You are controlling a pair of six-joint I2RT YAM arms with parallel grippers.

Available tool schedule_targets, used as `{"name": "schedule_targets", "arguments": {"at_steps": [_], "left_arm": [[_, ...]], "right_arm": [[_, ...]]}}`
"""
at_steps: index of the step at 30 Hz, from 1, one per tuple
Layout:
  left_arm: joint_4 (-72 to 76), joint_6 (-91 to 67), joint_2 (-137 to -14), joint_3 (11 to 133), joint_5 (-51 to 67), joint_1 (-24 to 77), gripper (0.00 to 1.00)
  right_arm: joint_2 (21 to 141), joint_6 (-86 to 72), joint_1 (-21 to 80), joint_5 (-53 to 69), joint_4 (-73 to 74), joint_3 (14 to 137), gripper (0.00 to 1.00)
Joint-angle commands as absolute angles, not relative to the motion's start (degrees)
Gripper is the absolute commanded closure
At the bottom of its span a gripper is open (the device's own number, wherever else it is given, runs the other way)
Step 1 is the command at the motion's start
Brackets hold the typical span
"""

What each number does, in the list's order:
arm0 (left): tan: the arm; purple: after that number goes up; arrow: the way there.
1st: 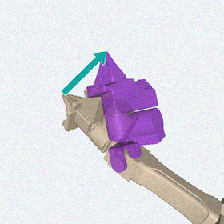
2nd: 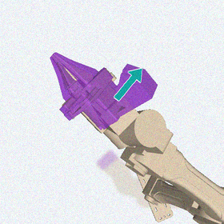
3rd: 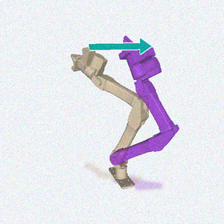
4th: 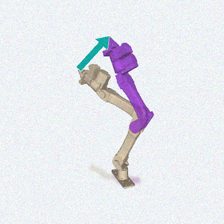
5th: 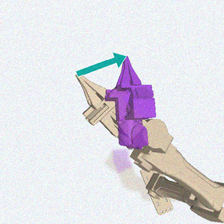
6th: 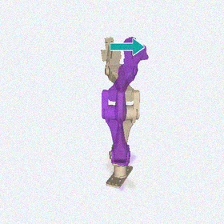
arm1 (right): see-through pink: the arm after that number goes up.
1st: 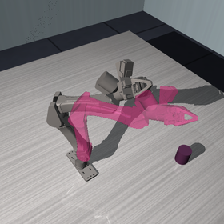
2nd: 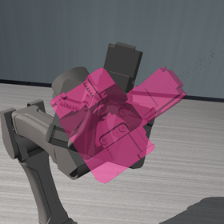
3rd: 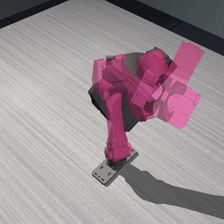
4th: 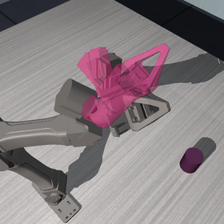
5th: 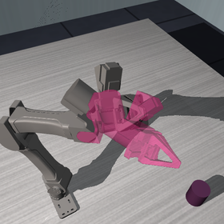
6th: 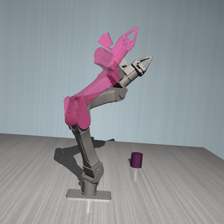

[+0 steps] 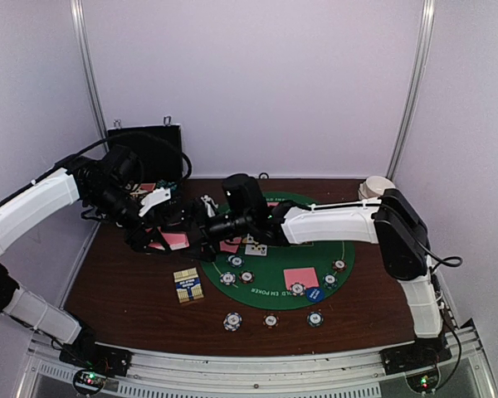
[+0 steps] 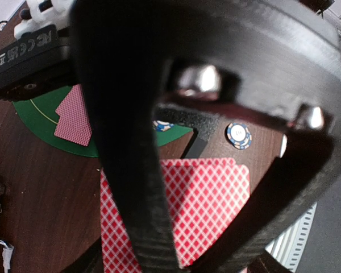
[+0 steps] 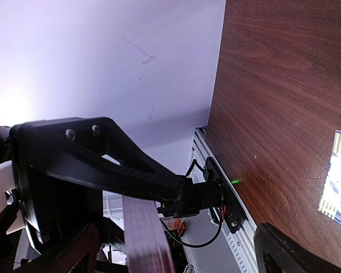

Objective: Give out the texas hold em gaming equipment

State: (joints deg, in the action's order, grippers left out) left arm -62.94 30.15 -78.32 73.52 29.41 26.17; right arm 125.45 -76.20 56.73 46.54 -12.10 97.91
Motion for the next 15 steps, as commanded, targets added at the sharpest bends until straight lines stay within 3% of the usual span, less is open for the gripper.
{"name": "schedule_targets", "arguments": {"at_steps": [1,15], "left_arm": [[-61.9,31.0,-77.9,75.1,31.0,25.7,1.0],[-61.9,31.1,-77.5,74.6,30.8,25.7,1.0]], "right_arm": [[127.2,-78.1,57.0,47.3,-14.9,100.1,0.02],[125.8,-77.3,54.9,48.4,-14.2,95.8,0.28]]}}
